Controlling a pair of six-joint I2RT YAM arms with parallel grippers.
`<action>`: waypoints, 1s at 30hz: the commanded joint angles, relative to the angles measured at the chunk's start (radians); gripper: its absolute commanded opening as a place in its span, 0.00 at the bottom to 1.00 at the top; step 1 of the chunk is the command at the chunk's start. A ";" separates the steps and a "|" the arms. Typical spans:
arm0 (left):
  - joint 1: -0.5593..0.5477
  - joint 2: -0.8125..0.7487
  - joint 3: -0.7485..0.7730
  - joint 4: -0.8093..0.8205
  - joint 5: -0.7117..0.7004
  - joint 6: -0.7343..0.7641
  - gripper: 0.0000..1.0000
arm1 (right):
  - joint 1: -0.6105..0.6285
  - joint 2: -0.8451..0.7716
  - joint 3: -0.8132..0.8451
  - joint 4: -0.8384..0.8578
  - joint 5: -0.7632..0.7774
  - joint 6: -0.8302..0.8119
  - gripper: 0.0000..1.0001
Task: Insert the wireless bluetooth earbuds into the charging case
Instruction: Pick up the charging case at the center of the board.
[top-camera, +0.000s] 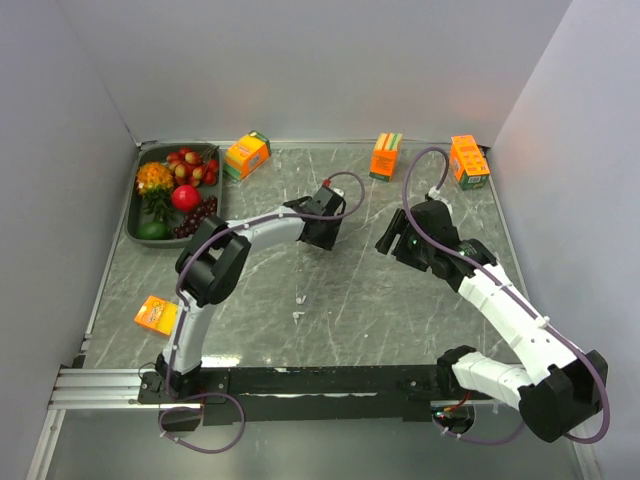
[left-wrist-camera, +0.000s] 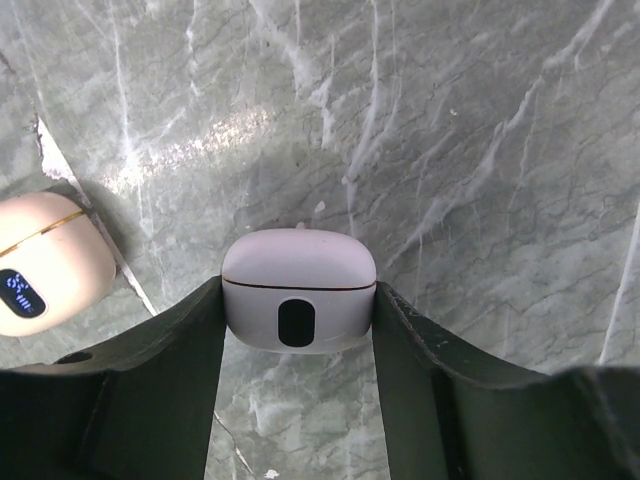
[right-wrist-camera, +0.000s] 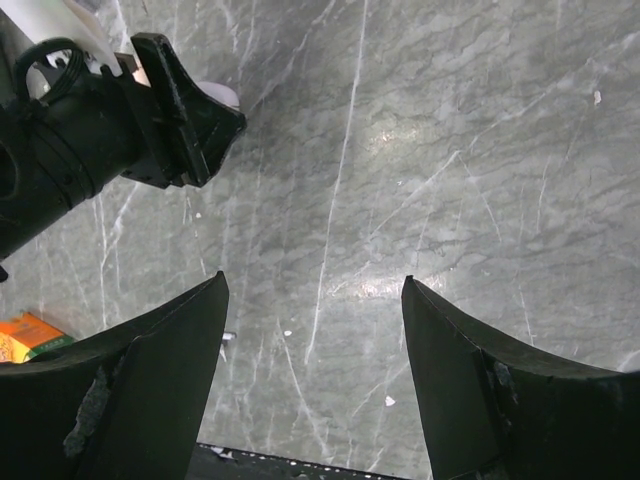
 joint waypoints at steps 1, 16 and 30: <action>-0.007 -0.050 -0.090 0.023 -0.026 0.002 0.01 | -0.009 -0.042 0.015 0.021 -0.014 0.002 0.77; -0.082 -1.088 -1.007 1.033 0.329 -0.035 0.01 | 0.015 -0.117 0.163 0.079 -0.255 -0.172 0.73; -0.289 -1.362 -1.301 1.209 0.321 0.283 0.01 | 0.396 0.042 0.455 -0.176 -0.128 -0.350 0.83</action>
